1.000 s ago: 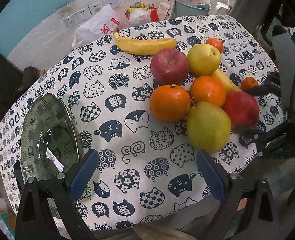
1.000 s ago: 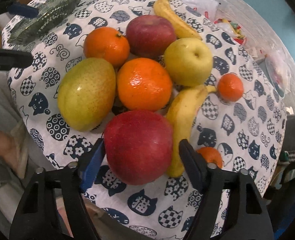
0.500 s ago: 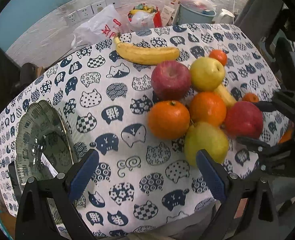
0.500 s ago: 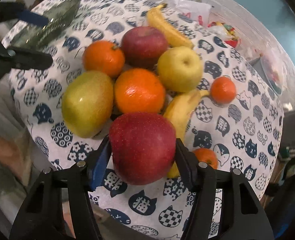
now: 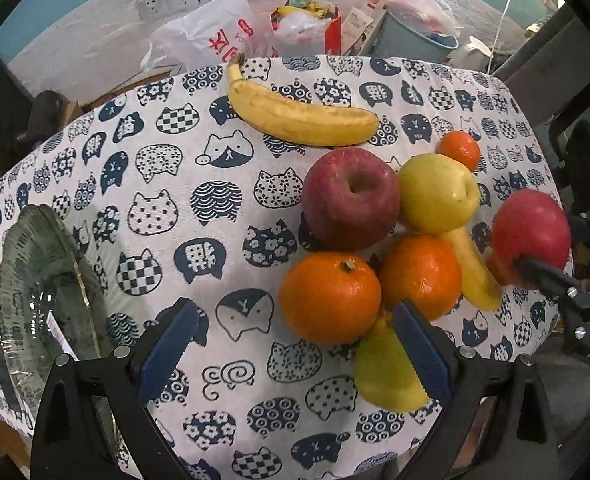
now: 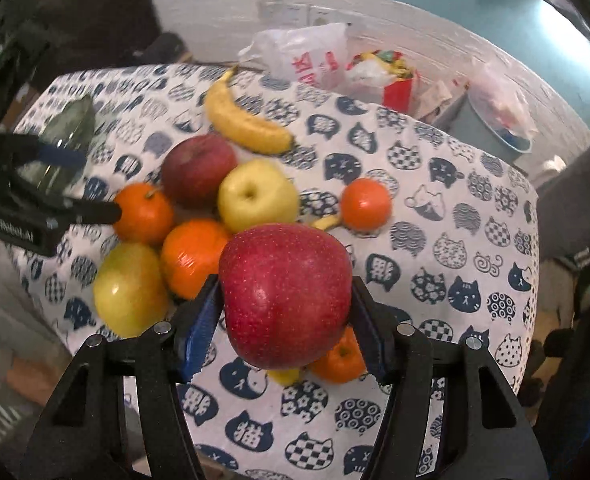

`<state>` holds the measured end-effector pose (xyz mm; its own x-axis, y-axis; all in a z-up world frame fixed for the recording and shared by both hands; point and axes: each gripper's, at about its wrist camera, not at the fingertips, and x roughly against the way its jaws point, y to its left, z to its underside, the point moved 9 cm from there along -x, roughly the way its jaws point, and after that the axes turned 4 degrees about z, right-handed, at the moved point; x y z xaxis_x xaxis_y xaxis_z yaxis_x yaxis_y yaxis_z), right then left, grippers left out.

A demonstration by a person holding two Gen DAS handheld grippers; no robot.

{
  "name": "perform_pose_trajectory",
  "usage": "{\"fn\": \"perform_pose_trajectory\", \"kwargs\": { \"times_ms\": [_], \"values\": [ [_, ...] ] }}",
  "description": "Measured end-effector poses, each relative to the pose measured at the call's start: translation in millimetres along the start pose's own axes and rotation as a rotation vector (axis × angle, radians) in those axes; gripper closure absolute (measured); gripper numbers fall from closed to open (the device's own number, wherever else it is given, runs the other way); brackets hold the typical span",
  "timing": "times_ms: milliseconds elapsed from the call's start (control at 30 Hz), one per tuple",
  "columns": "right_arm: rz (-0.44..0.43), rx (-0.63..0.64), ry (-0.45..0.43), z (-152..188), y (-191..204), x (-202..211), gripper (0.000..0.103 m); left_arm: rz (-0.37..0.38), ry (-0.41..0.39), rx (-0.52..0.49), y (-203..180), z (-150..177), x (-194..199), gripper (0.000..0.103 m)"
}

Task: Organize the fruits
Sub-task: 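Grasp an orange with the left tool while the right tool grasps a red apple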

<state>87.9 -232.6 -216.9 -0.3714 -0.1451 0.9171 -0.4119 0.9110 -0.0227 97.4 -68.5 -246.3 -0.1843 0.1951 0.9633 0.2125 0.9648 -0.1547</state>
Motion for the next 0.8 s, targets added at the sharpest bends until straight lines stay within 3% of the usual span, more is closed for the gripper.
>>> {"fn": "perform_pose_trajectory", "kwargs": {
  "times_ms": [567, 667, 733, 800],
  "values": [
    [-0.016, -0.051, -0.020, -14, -17, -4, 0.041, -0.001, 0.083, -0.012, -5, -9, -43, 0.004],
    [-0.020, -0.052, -0.021, -15, -16, -5, 0.041, 0.036, 0.088, -0.007, -6, -7, -49, 0.015],
    [-0.021, -0.051, -0.021, -16, -16, -5, 0.041, 0.073, 0.093, -0.004, -10, -7, -49, 0.032],
    [-0.020, -0.049, -0.022, -18, -15, -5, 0.041, 0.082, 0.090, -0.014, -13, -8, -48, 0.035]
  ]
}}
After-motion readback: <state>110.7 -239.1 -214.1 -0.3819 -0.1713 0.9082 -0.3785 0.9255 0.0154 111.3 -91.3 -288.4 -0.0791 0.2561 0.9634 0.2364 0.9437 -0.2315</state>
